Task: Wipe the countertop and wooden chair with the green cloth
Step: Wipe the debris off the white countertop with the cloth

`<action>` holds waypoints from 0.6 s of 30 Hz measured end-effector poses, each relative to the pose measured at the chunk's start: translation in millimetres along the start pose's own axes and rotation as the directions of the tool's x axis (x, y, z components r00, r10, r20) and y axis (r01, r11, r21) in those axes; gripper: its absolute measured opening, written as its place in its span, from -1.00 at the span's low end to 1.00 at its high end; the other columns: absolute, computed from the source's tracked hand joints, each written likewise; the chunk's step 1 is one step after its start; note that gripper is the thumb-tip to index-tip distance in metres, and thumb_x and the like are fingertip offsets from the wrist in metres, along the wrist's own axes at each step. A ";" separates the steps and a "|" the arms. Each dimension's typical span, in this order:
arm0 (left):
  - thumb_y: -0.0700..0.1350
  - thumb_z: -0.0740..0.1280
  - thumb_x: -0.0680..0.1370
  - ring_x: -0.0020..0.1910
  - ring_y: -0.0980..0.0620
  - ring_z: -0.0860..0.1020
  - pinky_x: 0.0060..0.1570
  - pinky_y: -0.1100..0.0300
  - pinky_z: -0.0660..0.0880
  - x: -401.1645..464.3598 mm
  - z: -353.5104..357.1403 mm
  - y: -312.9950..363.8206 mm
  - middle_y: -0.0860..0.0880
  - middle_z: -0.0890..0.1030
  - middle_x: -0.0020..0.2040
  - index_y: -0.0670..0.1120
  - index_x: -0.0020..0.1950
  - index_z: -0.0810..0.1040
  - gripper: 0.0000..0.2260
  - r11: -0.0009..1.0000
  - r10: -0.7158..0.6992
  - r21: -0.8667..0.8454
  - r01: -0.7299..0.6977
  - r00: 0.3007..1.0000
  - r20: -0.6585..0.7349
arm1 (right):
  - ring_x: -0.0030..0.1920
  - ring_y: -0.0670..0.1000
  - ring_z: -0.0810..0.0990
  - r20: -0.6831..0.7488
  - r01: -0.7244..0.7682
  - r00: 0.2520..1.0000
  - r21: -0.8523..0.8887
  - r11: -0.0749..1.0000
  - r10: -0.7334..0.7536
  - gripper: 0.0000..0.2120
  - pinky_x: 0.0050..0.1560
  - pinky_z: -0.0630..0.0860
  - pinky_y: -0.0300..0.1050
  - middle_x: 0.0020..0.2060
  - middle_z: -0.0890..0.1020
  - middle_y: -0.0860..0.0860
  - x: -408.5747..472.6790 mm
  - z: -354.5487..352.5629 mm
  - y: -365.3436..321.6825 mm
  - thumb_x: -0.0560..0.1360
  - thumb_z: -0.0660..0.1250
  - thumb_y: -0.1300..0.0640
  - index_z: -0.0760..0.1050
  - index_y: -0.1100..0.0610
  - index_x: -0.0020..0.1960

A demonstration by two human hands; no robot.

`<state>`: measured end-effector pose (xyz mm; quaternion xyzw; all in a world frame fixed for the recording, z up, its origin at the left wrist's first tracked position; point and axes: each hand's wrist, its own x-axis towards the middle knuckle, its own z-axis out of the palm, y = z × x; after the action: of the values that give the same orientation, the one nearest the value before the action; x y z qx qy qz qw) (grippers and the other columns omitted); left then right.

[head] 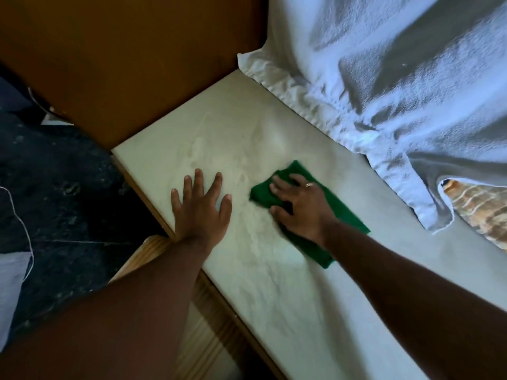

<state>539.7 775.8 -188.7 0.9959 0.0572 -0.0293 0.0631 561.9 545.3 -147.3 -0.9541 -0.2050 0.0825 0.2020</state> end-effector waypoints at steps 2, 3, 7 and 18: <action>0.23 -0.03 0.61 0.61 -0.19 0.06 0.52 -0.26 -0.02 -0.4 -1.8 0.2 -0.14 0.12 0.64 0.14 0.60 0.15 -0.45 1.000 -0.002 -0.021 0.002 1.000 0.009 | 0.50 0.19 0.27 0.072 0.099 0.992 0.078 0.992 -0.105 -0.52 0.47 0.22 0.15 0.43 0.46 -0.04 -17.7 20.2 -30.6 0.50 0.36 0.00 0.49 0.06 0.40; 0.23 -0.03 0.61 0.61 -0.18 0.05 0.52 -0.25 -0.03 -0.6 -2.8 0.4 -0.14 0.12 0.64 0.14 0.60 0.15 -0.45 1.000 -0.004 -0.028 0.005 1.000 0.014 | 0.49 0.17 0.28 0.104 0.153 0.981 0.111 0.982 -0.164 -0.53 0.47 0.22 0.17 0.41 0.49 -0.06 -37.6 28.8 -42.7 0.49 0.36 -0.01 0.50 0.04 0.38; 0.22 0.02 0.63 0.61 -0.18 0.04 0.53 -0.25 -0.04 -1.0 -3.3 1.0 -0.13 0.11 0.64 0.15 0.60 0.16 -0.47 0.999 -0.005 -0.035 0.006 1.000 0.020 | 0.46 0.10 0.34 0.159 0.366 0.910 0.129 0.922 -0.383 -0.53 0.41 0.28 0.06 0.43 0.47 -0.11 -135.1 31.9 -21.0 0.48 0.38 -0.08 0.50 -0.02 0.37; 0.20 0.04 0.64 0.60 -0.21 0.05 0.51 -0.26 -0.05 -0.4 1.1 2.0 -0.16 0.11 0.64 0.13 0.60 0.15 -0.47 1.000 -0.009 -0.006 0.009 1.000 0.000 | 0.52 0.31 0.19 -0.035 -0.186 0.982 -0.333 0.924 0.185 -0.30 0.47 0.16 0.23 0.53 0.26 0.20 -104.5 -3.0 73.3 0.53 0.02 -0.24 0.22 0.13 0.55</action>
<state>539.5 773.7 -189.5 0.9955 0.0619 -0.0295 0.0660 494.5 438.7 -167.5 -0.9898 -0.1245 0.0638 0.0284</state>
